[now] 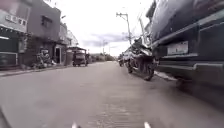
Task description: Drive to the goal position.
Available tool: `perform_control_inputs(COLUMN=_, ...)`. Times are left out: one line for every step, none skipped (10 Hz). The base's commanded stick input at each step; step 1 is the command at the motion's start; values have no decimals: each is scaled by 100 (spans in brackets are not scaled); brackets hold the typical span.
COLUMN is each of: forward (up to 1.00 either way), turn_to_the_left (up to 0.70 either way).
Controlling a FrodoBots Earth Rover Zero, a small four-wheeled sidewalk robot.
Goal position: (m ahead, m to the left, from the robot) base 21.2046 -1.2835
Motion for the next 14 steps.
perform_control_inputs(forward=70, turn_to_the_left=0)
perform_control_inputs(forward=70, turn_to_the_left=0)
perform_control_inputs(forward=70, turn_to_the_left=0)
perform_control_inputs(forward=70, turn_to_the_left=0)
perform_control_inputs(forward=70, turn_to_the_left=0)
perform_control_inputs(forward=70, turn_to_the_left=0)
perform_control_inputs(forward=70, turn_to_the_left=0)
perform_control_inputs(forward=70, turn_to_the_left=0)
perform_control_inputs(forward=70, turn_to_the_left=0)
perform_control_inputs(forward=70, turn_to_the_left=0)
perform_control_inputs(forward=70, turn_to_the_left=0)
perform_control_inputs(forward=70, turn_to_the_left=0)
perform_control_inputs(forward=70, turn_to_the_left=0)
perform_control_inputs(forward=70, turn_to_the_left=0)
